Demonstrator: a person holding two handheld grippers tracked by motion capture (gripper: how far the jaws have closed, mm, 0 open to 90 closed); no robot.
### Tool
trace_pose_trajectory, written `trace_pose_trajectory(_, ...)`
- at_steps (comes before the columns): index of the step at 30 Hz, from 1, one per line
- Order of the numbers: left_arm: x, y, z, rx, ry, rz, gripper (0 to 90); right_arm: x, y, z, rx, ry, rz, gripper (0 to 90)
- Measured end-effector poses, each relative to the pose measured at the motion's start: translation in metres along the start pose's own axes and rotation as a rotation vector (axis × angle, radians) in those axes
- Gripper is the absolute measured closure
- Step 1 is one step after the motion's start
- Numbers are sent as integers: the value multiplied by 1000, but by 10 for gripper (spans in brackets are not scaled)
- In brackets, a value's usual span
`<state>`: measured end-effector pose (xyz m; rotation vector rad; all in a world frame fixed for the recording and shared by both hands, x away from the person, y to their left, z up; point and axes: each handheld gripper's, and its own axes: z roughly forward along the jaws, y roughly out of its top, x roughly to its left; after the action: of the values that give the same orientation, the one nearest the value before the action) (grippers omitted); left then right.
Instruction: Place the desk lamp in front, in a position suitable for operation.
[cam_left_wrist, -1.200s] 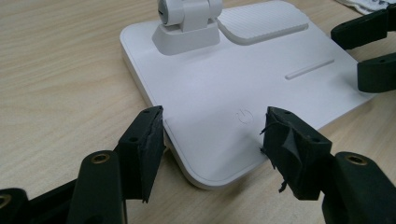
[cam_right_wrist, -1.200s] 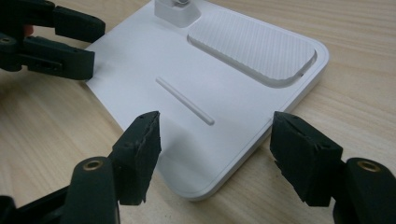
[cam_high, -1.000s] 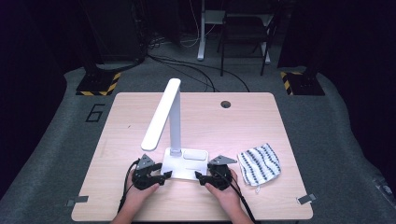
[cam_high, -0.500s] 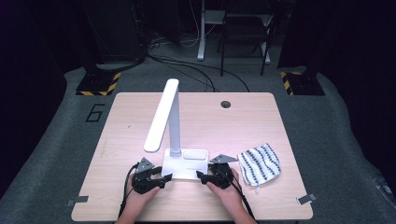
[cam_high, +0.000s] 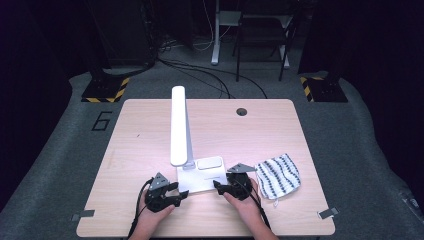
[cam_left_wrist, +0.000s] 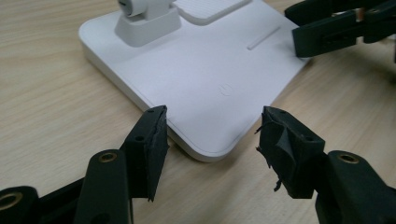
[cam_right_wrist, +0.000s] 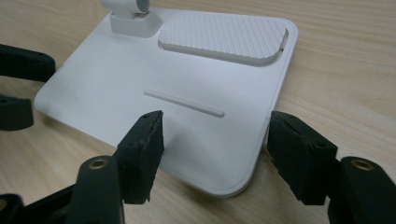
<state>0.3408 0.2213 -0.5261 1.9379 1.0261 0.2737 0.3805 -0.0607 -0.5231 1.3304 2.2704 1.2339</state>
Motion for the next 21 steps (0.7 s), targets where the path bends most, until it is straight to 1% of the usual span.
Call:
trace_pose_trajectory(1, 0, 0, 0, 0, 0, 0, 420, 0, 0, 0, 0, 0, 0, 346)
trace_pose_trajectory(2, -2, 2, 1, 2, -20, 18, 420, -1, 0, 0, -6, -14, -1, 339)
trace_pose_trajectory(3, -2, 2, 1, 2, -20, 18, 420, -1, 0, 0, -6, -14, -1, 339)
trace_pose_trajectory(4, -3, 2, 2, -12, -15, 26, 420, -3, 1, 0, -3, -18, 0, 343)
trace_pose_trajectory(7, -1, 4, 3, -16, -18, 18, 413, -4, 1, 0, -2, -11, 2, 345)
trace_pose_trajectory(9, 2, 6, 4, -24, -15, 20, 409, -4, 0, -1, -2, -16, -2, 345)
trace_pose_trajectory(10, 5, 8, 6, -39, -12, 26, 409, -2, -1, -2, -2, -20, 2, 342)
trace_pose_trajectory(13, 8, 11, 7, -37, -13, 30, 409, 0, -2, -3, -10, -26, -1, 342)
trace_pose_trajectory(14, 11, 16, 8, -65, -8, 28, 409, 1, -3, -6, -11, -26, 4, 343)
trace_pose_trajectory(15, 11, 16, 8, -65, -8, 28, 409, 1, -3, -6, -11, -26, 4, 343)
trace_pose_trajectory(16, 14, 20, 8, -75, -8, 37, 410, 1, -3, -8, -19, -24, -6, 344)
trace_pose_trajectory(17, 14, 20, 8, -75, -8, 37, 409, 1, -3, -8, -19, -24, -6, 344)
trace_pose_trajectory(18, 16, 24, 9, -78, -6, 39, 409, 2, -3, -9, -17, -23, 2, 344)
trace_pose_trajectory(19, 17, 25, 9, -81, -9, 38, 409, 3, -4, -11, -16, -18, 7, 345)
trace_pose_trajectory(20, 20, 30, 10, -88, -20, 43, 410, 2, -5, -12, -18, -16, 5, 346)
trace_pose_trajectory(21, 20, 30, 10, -88, -20, 43, 411, 2, -5, -12, -18, -16, 5, 346)
